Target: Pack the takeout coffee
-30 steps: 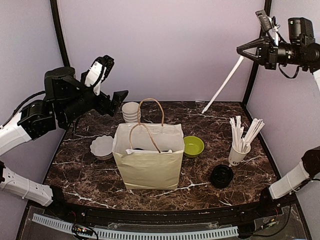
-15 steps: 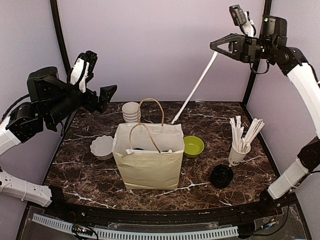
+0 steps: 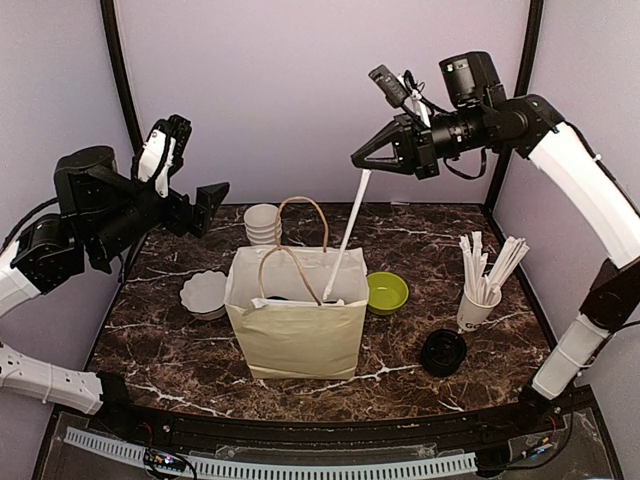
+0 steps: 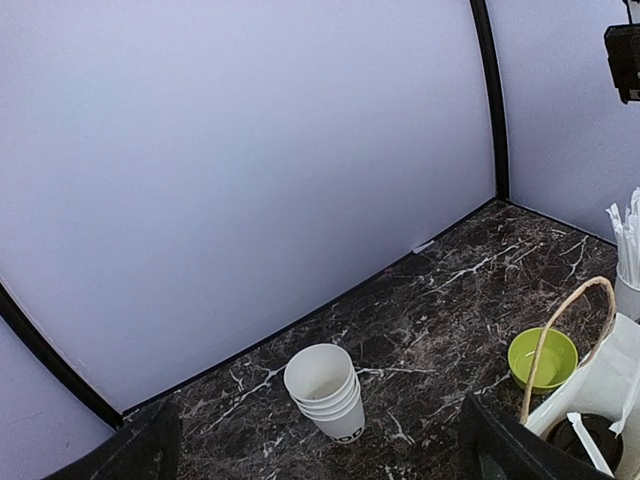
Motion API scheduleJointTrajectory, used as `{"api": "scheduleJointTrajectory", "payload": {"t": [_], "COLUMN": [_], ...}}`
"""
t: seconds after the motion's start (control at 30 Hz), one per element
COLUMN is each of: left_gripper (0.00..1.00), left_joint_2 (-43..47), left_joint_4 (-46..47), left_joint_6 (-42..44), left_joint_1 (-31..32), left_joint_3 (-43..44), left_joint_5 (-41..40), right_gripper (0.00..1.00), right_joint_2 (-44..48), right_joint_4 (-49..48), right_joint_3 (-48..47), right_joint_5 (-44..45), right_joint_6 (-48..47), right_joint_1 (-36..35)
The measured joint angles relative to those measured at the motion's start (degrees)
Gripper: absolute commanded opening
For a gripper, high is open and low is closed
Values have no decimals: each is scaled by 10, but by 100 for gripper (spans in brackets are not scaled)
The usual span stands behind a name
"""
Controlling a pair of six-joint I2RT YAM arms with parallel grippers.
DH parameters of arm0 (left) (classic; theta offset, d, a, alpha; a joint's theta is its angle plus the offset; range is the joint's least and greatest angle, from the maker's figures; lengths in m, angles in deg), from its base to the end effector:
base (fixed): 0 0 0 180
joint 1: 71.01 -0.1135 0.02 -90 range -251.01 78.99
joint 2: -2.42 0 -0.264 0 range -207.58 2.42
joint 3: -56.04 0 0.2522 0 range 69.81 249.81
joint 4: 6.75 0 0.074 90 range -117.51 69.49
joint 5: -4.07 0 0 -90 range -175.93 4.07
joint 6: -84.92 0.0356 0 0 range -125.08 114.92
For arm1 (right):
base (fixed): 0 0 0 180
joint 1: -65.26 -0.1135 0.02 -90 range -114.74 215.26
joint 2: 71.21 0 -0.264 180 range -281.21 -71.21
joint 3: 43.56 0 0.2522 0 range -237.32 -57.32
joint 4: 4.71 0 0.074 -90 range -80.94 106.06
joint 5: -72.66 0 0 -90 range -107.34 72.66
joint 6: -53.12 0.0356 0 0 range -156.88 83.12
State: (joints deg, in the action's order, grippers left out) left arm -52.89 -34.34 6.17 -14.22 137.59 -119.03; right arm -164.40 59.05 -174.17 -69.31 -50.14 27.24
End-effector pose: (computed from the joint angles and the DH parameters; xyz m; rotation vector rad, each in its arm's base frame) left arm 0.1257 -0.1565 0.4396 0.4878 1.5162 -0.1591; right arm 0.2356 0.2198 0.4878 -1.3737 1.5006 1.1862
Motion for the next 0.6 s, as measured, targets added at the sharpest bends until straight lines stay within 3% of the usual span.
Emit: {"api": "scheduleJointTrajectory", "payload": {"t": [0.4,0.43,0.5,0.53,0.6], "left_gripper": [99,99,99,99,99], "left_joint_2": [12,12,12,12,11], "left_joint_4": [-8,-9,-9,-10,-10], "left_joint_6": [-1,-1,0,0,0], "left_joint_1": [0,0,0,0,0], "left_joint_3": [-12,-12,-13,-14,-14], "left_joint_5": [-5,-5,-5,-6,-5], "right_gripper": [2,11,43,52,60], "right_joint_2": [-23,-43,-84,-108,-146], "right_joint_4": [118,122,125,125,127], "right_joint_3": [-7,-23,-59,-82,-122], "right_joint_5": [227,237,249,250,250], "right_joint_6": [-144,-147,-146,-146,-141], "right_joint_1": [-157,-172,-195,-204,-217]}}
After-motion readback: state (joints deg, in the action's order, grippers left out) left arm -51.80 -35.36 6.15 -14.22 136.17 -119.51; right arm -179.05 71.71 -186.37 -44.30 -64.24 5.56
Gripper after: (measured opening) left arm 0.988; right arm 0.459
